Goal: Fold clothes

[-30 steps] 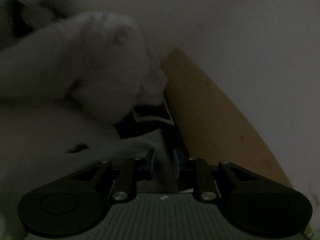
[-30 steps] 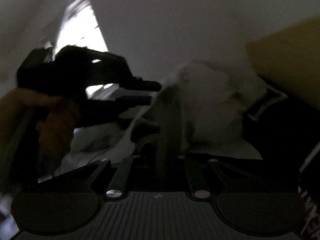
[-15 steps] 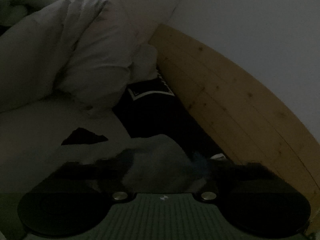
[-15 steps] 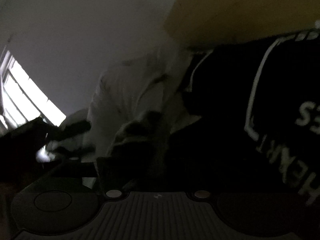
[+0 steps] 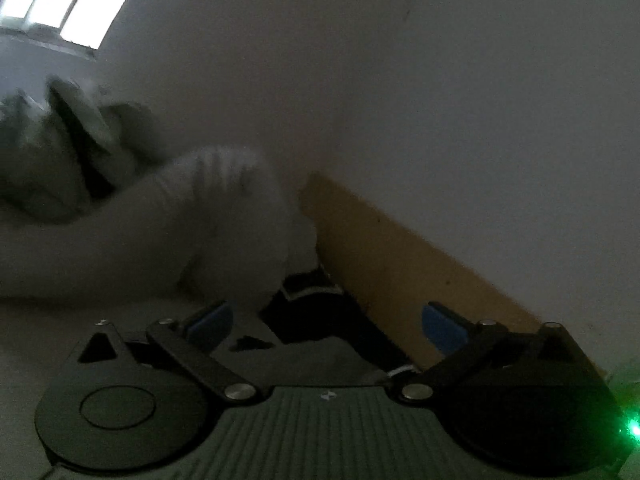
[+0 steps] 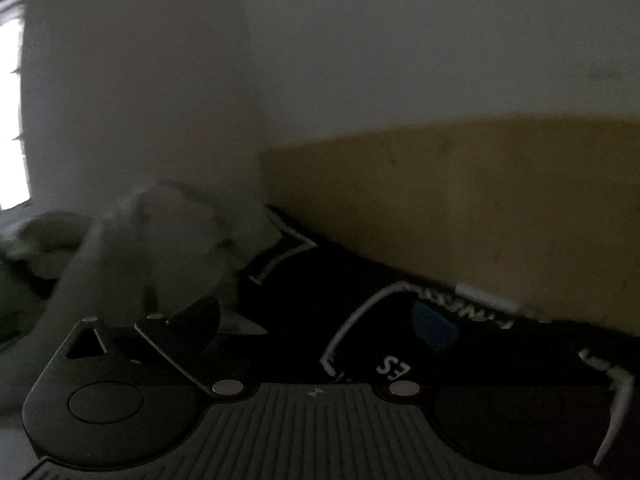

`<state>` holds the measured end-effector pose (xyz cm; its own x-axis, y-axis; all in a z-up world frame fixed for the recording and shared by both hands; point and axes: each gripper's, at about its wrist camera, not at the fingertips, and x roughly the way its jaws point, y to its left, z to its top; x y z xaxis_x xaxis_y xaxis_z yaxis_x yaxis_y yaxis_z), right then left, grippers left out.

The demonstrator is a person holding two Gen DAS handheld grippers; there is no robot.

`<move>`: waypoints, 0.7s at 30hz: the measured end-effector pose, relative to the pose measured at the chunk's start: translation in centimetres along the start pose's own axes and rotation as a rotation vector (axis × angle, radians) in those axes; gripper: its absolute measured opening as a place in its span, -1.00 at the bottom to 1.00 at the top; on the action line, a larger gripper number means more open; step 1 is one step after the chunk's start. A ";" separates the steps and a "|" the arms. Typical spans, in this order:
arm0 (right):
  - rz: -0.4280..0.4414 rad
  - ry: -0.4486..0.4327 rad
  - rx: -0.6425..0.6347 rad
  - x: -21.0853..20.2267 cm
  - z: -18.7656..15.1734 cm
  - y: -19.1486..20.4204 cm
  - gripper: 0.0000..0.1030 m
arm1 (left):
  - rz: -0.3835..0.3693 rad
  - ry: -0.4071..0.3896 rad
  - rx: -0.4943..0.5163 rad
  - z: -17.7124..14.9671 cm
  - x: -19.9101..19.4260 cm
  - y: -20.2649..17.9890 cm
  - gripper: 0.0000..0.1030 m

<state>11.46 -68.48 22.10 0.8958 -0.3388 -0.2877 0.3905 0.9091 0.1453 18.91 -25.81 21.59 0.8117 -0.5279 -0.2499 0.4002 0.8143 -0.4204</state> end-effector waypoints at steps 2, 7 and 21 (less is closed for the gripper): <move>0.038 -0.015 -0.033 -4.7 1.3 1.2 1.00 | 0.006 -0.042 -0.018 1.1 -5.5 1.3 1.00; 0.153 -0.083 -0.051 -16.3 3.4 3.7 1.00 | 0.006 -0.149 -0.070 3.1 -18.3 4.4 1.00; 0.412 -0.038 -0.135 -30.0 -0.7 12.3 1.00 | 0.141 -0.284 -0.055 -1.6 -36.8 9.4 1.00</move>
<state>-10.74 -46.95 31.84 0.9791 0.0521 -0.1965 -0.0298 0.9929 0.1149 -7.90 0.85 25.46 0.9470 -0.3160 -0.0584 0.2582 0.8563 -0.4473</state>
